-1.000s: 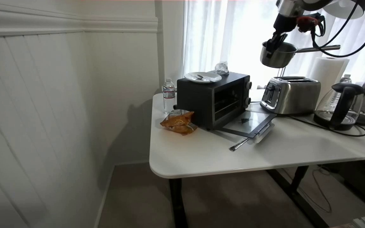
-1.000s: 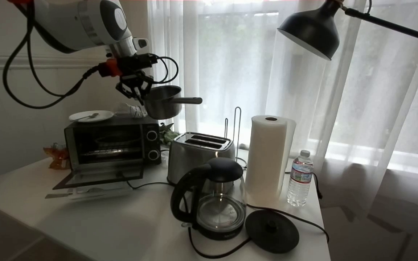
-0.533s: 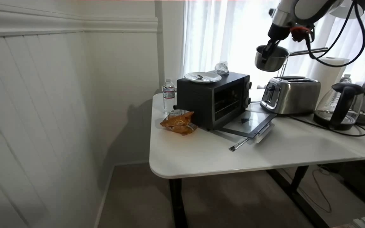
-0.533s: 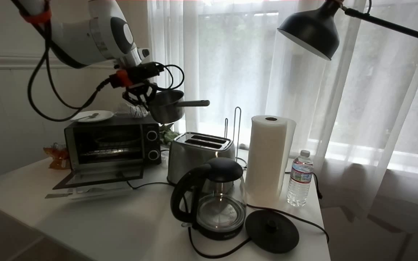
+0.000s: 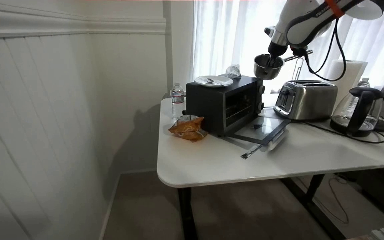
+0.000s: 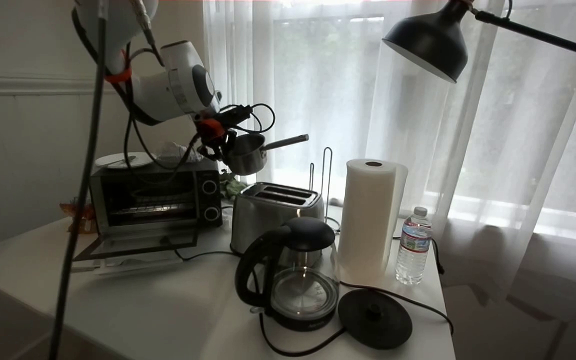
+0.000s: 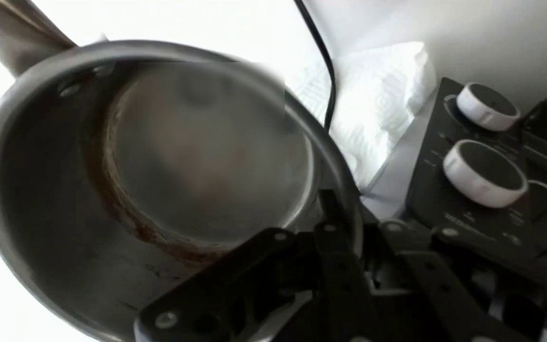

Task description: Put the pot behind the toaster

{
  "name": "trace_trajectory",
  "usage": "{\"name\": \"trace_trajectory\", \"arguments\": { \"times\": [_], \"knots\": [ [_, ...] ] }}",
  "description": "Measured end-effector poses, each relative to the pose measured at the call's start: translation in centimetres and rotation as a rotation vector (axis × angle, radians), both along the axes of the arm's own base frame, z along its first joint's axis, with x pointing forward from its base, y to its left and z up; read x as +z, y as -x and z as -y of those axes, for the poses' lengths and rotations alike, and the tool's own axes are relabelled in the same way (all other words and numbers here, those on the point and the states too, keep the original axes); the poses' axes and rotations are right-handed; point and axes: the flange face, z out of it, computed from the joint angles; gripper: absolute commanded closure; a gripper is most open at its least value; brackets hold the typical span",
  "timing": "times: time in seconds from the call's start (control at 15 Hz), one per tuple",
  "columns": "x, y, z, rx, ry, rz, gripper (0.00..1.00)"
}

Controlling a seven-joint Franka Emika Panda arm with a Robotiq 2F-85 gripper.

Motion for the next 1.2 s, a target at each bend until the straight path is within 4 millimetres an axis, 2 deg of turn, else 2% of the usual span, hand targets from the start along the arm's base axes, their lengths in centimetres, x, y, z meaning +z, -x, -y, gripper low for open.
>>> {"name": "trace_trajectory", "arguments": {
  "times": [0.33,0.67,0.93,1.2],
  "knots": [
    [-3.0,-4.2,0.4,0.188,0.108,-0.003,0.98],
    [-5.8,-7.0,2.7,0.242,0.180,-0.008,0.98],
    [-7.8,-7.8,3.7,0.239,0.205,-0.036,0.98],
    [-11.1,-7.2,2.9,0.239,0.215,-0.113,0.98]
  ]
}}
